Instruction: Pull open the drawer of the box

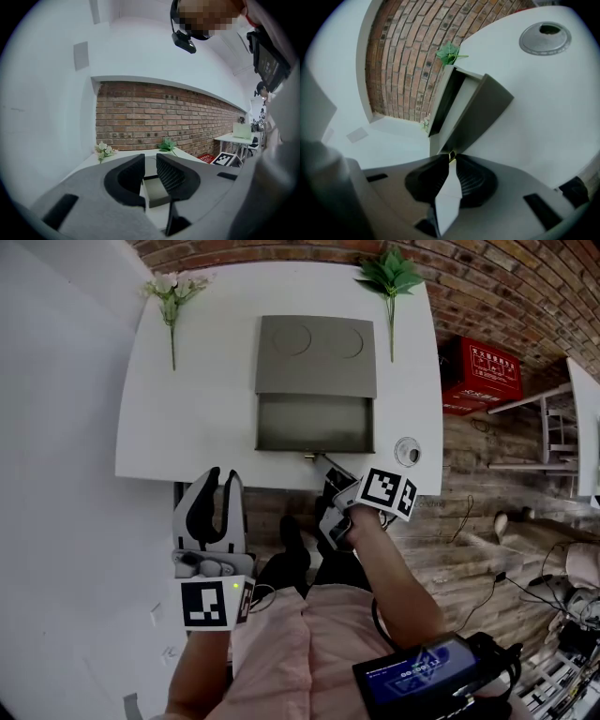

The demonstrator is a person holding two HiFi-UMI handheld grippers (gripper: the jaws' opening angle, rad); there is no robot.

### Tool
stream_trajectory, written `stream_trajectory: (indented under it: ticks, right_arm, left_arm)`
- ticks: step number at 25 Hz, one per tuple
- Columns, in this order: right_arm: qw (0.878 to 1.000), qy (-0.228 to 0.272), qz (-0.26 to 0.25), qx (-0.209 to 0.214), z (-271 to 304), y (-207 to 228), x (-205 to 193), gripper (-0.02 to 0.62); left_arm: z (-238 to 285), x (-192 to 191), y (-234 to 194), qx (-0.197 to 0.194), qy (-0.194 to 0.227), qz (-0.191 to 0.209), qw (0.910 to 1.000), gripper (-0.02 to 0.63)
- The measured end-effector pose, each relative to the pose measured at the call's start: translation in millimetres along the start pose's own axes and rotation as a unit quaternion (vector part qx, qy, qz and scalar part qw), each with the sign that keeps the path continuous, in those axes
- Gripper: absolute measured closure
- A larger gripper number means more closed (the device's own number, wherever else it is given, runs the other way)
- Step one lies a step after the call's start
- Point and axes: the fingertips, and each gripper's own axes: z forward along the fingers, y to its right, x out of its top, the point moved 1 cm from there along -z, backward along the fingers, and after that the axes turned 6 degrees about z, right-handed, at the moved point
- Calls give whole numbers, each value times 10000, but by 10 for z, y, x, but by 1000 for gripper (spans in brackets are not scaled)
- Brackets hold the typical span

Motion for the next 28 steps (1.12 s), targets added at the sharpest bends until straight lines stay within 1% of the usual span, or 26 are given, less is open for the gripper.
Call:
stream_trajectory:
  ticks: [19, 21, 23, 28]
  right_arm:
    - [10000, 10, 73, -11, -33, 45, -47, 540]
    - [10000, 31, 86, 24, -25, 43, -41, 533]
    - [10000, 33, 61, 64, -18, 36, -37, 491]
    - [10000, -44, 72, 12, -165, 48, -178, 463]
  left_arm:
    - [-45, 35, 44, -10, 25, 32, 10000, 522]
    - [-43, 33, 41, -13, 48, 35, 10000, 522]
    - [-37, 28, 36, -15, 76, 36, 10000, 522]
    - [-58, 99, 39, -43, 210, 42, 9998, 522]
